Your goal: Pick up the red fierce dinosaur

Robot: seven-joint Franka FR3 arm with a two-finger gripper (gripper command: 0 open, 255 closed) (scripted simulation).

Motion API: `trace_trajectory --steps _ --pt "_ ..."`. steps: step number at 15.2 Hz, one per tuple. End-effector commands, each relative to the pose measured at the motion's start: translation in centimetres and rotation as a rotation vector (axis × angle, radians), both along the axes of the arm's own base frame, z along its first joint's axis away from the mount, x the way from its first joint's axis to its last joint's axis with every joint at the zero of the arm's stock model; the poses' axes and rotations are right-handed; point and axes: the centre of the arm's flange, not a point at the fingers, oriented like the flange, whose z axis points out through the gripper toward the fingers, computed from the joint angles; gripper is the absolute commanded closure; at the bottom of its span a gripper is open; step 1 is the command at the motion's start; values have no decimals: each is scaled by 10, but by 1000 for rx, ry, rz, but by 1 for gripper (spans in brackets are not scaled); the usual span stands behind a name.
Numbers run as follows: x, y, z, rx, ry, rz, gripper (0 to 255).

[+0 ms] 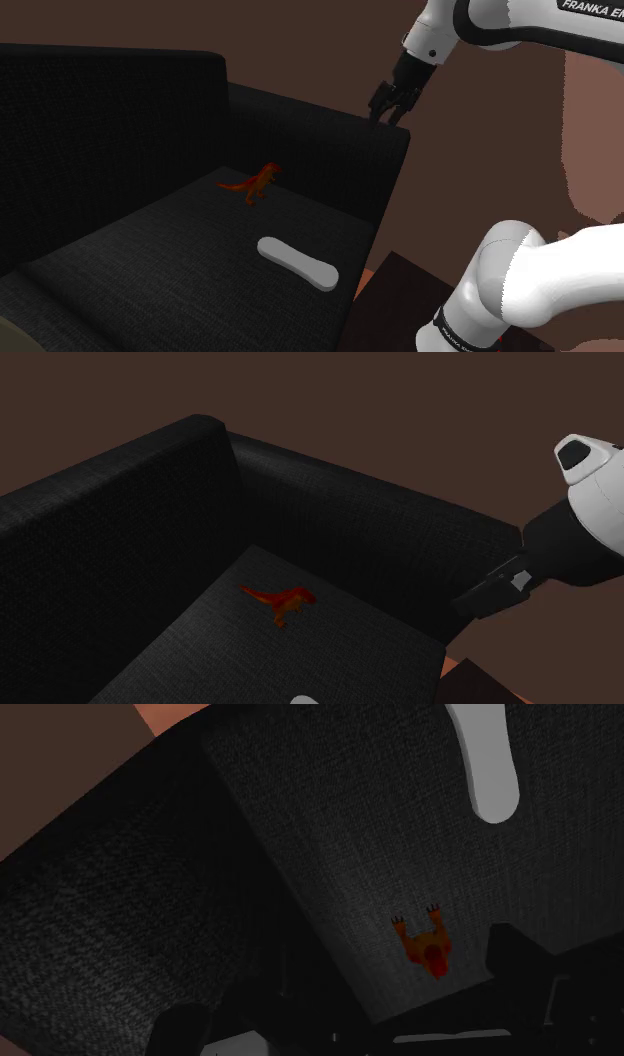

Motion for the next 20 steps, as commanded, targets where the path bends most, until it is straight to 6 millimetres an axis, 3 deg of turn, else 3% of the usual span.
trace_trajectory --steps 1,10,20 --pt "0 0 0 0 0 0 0" --pt "128 42 -44 30 189 -90 0" --pt "261 78 -119 63 399 -190 0"
